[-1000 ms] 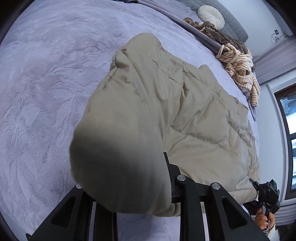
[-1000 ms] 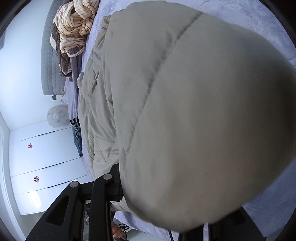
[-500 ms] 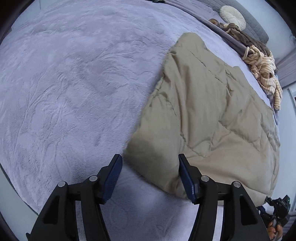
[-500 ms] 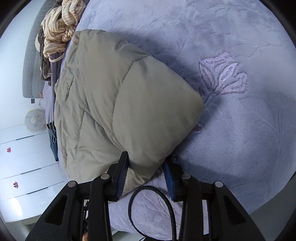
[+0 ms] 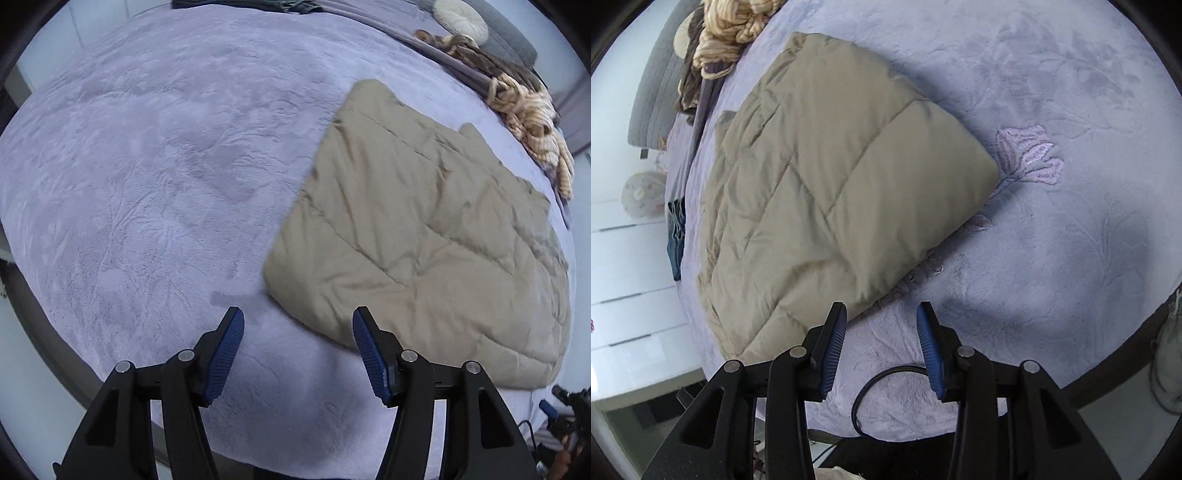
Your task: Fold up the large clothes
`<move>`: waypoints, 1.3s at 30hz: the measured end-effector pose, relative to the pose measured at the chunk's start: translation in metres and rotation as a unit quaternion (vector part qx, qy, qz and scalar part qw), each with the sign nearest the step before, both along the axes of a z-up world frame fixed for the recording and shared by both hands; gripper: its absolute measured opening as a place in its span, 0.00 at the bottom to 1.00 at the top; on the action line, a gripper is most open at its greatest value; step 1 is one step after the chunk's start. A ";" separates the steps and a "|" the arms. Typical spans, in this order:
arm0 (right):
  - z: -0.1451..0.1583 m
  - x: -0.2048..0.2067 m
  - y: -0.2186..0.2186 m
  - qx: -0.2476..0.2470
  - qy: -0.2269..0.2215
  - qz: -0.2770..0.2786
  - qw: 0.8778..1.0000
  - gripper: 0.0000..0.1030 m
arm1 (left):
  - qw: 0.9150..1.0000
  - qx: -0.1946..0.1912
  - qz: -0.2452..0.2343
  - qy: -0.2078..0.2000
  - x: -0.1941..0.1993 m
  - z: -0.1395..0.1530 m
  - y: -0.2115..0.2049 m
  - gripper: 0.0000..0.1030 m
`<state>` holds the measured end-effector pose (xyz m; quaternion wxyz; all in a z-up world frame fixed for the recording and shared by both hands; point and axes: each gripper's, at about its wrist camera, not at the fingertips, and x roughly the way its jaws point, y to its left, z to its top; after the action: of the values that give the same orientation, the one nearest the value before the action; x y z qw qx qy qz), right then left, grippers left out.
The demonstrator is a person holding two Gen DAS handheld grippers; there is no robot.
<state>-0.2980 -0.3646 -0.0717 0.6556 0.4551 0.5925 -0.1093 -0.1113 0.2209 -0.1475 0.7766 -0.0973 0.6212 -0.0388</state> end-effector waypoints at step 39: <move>0.038 0.072 0.156 -0.147 -0.034 0.161 0.975 0.87 | 0.988 0.004 -0.155 -0.018 0.006 0.048 -0.044 1.00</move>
<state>-0.2259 -0.2084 -0.0333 0.7442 0.2557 0.6128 -0.0725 -0.1056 0.1772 -0.0994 0.7729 0.0042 0.6146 -0.1578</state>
